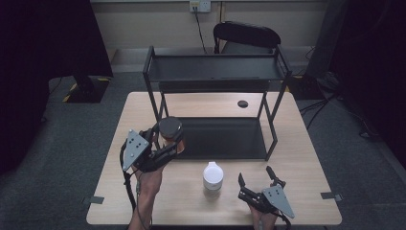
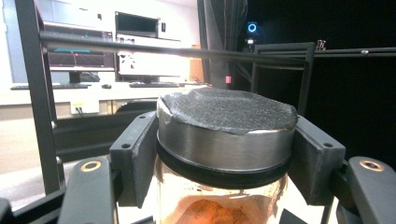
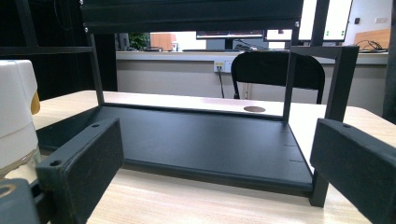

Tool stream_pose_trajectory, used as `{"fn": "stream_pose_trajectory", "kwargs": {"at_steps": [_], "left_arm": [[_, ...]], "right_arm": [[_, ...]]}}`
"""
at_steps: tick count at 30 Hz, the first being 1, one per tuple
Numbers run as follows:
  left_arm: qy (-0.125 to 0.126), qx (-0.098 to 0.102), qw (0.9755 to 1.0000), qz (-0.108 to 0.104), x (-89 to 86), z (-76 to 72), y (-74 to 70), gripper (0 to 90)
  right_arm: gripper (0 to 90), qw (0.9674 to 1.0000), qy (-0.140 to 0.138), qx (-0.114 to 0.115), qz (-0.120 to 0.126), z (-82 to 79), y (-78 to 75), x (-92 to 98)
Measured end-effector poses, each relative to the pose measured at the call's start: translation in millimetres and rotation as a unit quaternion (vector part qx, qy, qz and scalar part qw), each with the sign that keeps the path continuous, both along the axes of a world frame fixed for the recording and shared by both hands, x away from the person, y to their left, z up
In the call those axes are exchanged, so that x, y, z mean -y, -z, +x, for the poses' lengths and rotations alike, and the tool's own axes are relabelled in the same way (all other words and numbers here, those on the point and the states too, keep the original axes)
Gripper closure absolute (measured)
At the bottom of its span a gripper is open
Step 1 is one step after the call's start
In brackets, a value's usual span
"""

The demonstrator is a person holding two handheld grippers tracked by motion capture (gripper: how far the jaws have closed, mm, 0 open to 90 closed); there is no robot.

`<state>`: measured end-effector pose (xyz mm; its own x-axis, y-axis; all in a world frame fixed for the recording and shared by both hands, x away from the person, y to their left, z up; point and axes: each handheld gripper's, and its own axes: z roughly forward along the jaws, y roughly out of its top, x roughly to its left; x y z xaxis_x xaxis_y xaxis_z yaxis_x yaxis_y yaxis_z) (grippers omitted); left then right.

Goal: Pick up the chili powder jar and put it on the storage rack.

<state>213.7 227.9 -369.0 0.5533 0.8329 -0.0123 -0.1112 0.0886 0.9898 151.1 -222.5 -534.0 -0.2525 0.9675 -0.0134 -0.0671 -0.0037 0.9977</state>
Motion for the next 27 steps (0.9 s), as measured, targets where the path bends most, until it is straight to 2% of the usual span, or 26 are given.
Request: {"fn": "stream_pose_trajectory", "kwargs": {"at_steps": [9, 20, 27], "left_arm": [[-0.002, 0.009, 0.9999, -0.011, -1.1, 11.0, -26.2, 33.4], [-0.011, 0.034, 0.9994, 0.001, 8.4, 22.7, -62.6, 33.6], [-0.011, 0.034, 0.9994, 0.003, 16.6, 37.0, -87.9, 33.9]], "right_arm": [[1.8, 1.0000, 0.000, 0.000, 0.000, 0.1, 0.1, 0.0], [1.8, 1.0000, -0.003, 0.000, 0.000, 0.3, 0.0, 1.0], [1.8, 1.0000, -0.004, 0.000, 0.000, 0.3, 0.0, 1.3]]}}
